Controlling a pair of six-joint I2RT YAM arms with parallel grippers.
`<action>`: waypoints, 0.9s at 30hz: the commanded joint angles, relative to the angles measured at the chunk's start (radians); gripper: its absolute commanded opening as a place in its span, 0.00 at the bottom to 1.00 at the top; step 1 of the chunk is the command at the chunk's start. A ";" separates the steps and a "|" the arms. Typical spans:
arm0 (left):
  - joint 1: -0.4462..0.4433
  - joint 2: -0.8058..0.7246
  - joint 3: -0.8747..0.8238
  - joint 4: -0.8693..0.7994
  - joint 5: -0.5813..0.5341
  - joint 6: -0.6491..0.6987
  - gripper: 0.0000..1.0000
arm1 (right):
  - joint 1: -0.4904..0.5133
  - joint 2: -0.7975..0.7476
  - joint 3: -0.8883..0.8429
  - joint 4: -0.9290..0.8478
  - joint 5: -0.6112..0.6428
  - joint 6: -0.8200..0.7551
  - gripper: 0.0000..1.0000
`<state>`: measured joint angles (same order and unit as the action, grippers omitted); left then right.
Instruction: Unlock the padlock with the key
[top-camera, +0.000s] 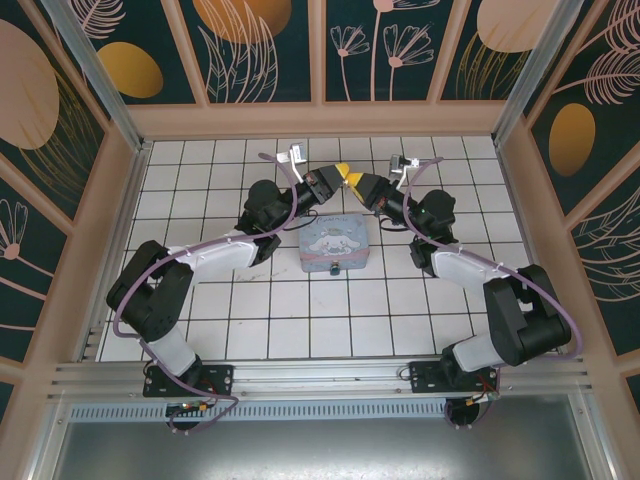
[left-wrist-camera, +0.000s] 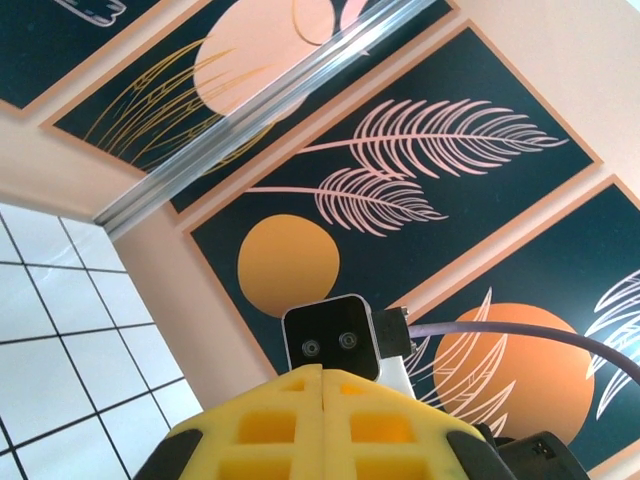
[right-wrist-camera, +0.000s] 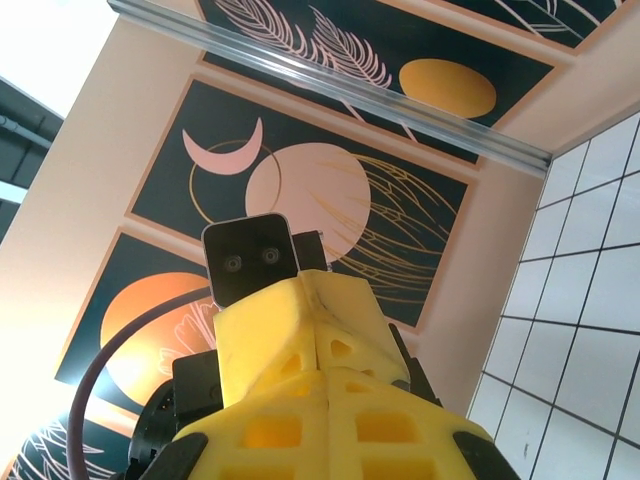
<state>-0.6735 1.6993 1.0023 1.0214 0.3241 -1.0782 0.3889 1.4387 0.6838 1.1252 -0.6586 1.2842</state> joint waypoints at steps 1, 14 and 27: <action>-0.010 -0.003 0.045 -0.083 -0.023 -0.022 0.03 | 0.009 -0.026 -0.007 -0.018 0.011 -0.052 0.00; 0.028 -0.058 0.105 -0.391 -0.097 -0.081 0.83 | -0.023 0.017 -0.062 -0.058 -0.005 -0.097 0.00; 0.052 -0.025 0.533 -0.987 -0.068 -0.081 0.90 | -0.072 0.080 -0.088 -0.043 -0.057 -0.117 0.00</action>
<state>-0.6228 1.6592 1.4330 0.2150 0.2352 -1.1572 0.3279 1.5211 0.6102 1.0428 -0.6849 1.2045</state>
